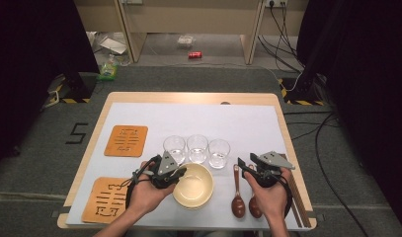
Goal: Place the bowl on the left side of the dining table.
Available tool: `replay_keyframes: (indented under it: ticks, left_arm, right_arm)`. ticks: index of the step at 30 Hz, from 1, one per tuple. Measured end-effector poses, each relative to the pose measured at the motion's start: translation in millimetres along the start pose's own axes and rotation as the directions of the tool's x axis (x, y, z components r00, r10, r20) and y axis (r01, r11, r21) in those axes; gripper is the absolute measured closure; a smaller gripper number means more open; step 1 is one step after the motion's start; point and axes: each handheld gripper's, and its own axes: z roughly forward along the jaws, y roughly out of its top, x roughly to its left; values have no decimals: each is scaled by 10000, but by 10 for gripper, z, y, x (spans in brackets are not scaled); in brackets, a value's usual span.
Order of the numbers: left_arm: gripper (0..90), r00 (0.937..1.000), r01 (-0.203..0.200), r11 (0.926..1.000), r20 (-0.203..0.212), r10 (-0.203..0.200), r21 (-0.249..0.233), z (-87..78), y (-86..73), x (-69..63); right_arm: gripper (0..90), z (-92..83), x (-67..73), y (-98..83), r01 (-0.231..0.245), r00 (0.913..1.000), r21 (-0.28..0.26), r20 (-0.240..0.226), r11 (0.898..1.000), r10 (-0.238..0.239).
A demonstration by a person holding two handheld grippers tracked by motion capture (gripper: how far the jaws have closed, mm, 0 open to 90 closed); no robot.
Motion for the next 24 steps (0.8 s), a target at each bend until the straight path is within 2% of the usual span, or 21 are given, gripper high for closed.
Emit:
replay_keyframes:
  ticks: [8, 12, 13, 15, 17, 20, 24]
  left_arm:
    - [804, 10000, 31, 10000, 48, -31, -73, -23, 23, 8]
    - [806, 9999, -123, 9999, -20, 123, -83, -27, 26, -3]
    - [808, 9997, -229, 9997, -81, 228, -114, -34, 28, -10]
    - [821, 9999, -107, 9990, 29, 109, -431, -70, 55, -14]
    - [820, 9987, -503, 9981, -58, 501, -346, -79, 88, -34]
    - [822, 9983, -579, 9978, 58, 581, -327, -73, 93, -16]
    - [823, 9969, -786, 9950, 29, 789, -614, -86, 88, -25]
  right_arm:
    - [487, 7, 7, -1, 2, 10000, 6, -29, 10000, -2]
    - [488, 7, 12, 0, 18, 10000, 13, -33, 10000, -18]
    - [487, 6, 13, 0, 21, 10000, 14, -33, 10000, -21]
    - [487, 5, 13, 1, 31, 10000, 1, -30, 10000, -31]
    - [487, 6, 12, 1, 22, 10000, 0, -26, 10000, -22]
    - [488, 8, 18, 0, 27, 10000, 13, -60, 10000, -27]
    - [487, 8, 10, 0, 8, 10000, 21, -44, 10000, -8]
